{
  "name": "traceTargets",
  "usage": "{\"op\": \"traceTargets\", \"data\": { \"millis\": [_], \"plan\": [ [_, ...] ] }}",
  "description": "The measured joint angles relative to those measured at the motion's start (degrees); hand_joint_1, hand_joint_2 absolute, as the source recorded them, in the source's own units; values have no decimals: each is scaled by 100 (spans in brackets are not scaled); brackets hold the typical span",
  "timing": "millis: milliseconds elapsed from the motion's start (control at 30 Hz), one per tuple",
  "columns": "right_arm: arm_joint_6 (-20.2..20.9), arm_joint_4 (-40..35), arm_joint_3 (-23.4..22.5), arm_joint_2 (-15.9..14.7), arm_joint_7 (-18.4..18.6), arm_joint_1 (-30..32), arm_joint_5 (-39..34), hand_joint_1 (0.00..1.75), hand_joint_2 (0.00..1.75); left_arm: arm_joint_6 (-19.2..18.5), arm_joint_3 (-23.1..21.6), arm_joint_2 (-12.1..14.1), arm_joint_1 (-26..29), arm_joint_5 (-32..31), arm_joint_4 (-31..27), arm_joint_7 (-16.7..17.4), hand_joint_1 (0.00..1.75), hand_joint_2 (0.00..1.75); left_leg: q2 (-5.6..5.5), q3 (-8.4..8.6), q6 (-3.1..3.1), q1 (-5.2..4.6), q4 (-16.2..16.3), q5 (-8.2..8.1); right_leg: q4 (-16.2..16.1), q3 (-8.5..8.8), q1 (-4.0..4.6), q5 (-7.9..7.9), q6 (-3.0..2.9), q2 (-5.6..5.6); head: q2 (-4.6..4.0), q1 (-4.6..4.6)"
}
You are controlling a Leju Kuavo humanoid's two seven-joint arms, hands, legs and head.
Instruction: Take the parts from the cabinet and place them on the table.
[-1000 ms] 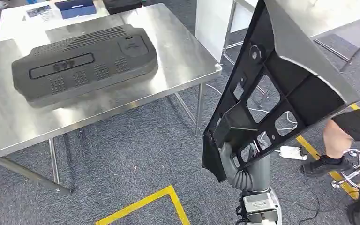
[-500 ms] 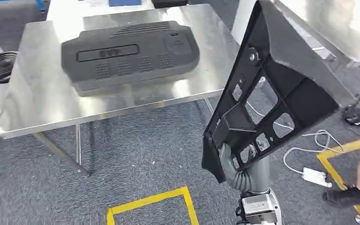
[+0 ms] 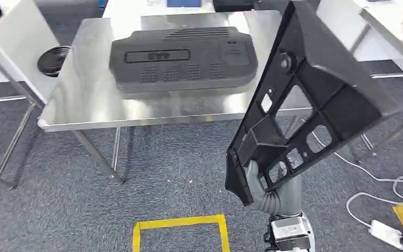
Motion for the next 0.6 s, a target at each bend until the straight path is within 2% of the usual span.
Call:
{"op": "traceTargets", "data": {
  "millis": [33,67,100,133,167,200,233,267,300,333,367,400,433,467,500,533,600],
  "plan": [
    [0,0,0,0,0,0,0,175,175,0,0,2,3,0,0,-2,0,175,22,103,-27,29,-221,178,3,10,-10,-16,23,-71,0,0],
    [0,0,-2,0,0,0,-2,175,175,0,0,11,6,0,0,0,0,175,72,331,-48,52,-637,411,9,32,-33,-32,48,-143,0,0],
    [0,0,-2,0,2,0,-2,175,175,0,0,22,5,0,0,0,0,175,186,633,-67,66,-1154,645,17,67,-49,-63,88,-212,0,0],
    [0,0,0,0,2,-2,0,175,175,0,0,15,-4,0,0,0,0,175,502,880,-103,56,-1597,699,43,102,-2,-104,150,-273,0,-7],
    [0,-2,-2,2,0,4,0,175,175,-2,0,-2,-35,0,-4,0,0,175,437,909,-40,23,-1613,661,69,23,24,-144,195,-300,0,-42],
    [2,-2,0,-2,2,-4,-2,175,175,0,0,-2,-32,-2,-4,0,0,175,367,884,24,18,-1612,656,54,51,43,-156,214,-317,0,22],
    [2,-2,4,4,-2,-12,-18,175,175,0,2,2,-18,-7,-2,2,0,175,331,874,60,1,-1612,645,24,81,36,-152,230,-358,0,26],
    [2,-2,4,9,-2,-14,-28,175,175,0,2,2,-14,-7,-2,4,0,175,276,856,97,-20,-1612,646,3,163,48,-140,266,-400,0,24],
    [2,-4,4,9,-2,-14,-35,175,175,0,2,4,-13,-7,-2,4,0,175,221,855,151,-22,-1629,672,10,165,35,-146,304,-428,0,22],
    [2,-4,4,9,0,-20,-44,175,175,2,2,2,-10,-9,-2,4,0,175,196,864,191,6,-1647,691,121,98,-2,-238,319,-167,0,26],
    [0,-7,4,9,-2,-12,-46,175,175,2,4,4,-14,-7,-2,4,0,175,173,854,243,6,-1647,700,443,-53,0,-417,275,86,0,24],
    [0,-7,4,7,-2,-9,-46,175,175,0,4,4,-31,-9,-2,4,0,175,134,841,265,4,-1647,704,903,-279,10,-610,236,209,0,37],
    [0,-7,4,4,-2,-1,-46,175,175,0,2,2,-39,-9,-2,4,0,175,81,827,283,-4,-1647,707,1430,-550,15,-801,211,267,0,39],
    [0,-7,4,-2,-2,3,-46,175,175,0,2,0,-39,-9,-2,4,0,175,39,822,287,-14,-1646,708,1814,-760,19,-899,211,288,0,39],
    [0,-4,4,-2,-2,8,-46,175,175,0,2,0,-37,-9,-2,4,0,175,-4,822,288,-18,-1646,708,1953,-862,19,-886,236,291,0,37],
    [0,-4,4,-2,-2,9,-52,175,175,0,2,0,-33,-9,-2,4,0,175,-42,825,288,-18,-1646,709,1812,-836,18,-781,280,291,0,37],
    [0,-7,4,-2,-2,8,-79,175,175,2,2,0,-31,-15,-2,4,0,175,-112,837,282,-16,-1646,714,866,-430,17,-334,384,291,0,39]
  ]
}}
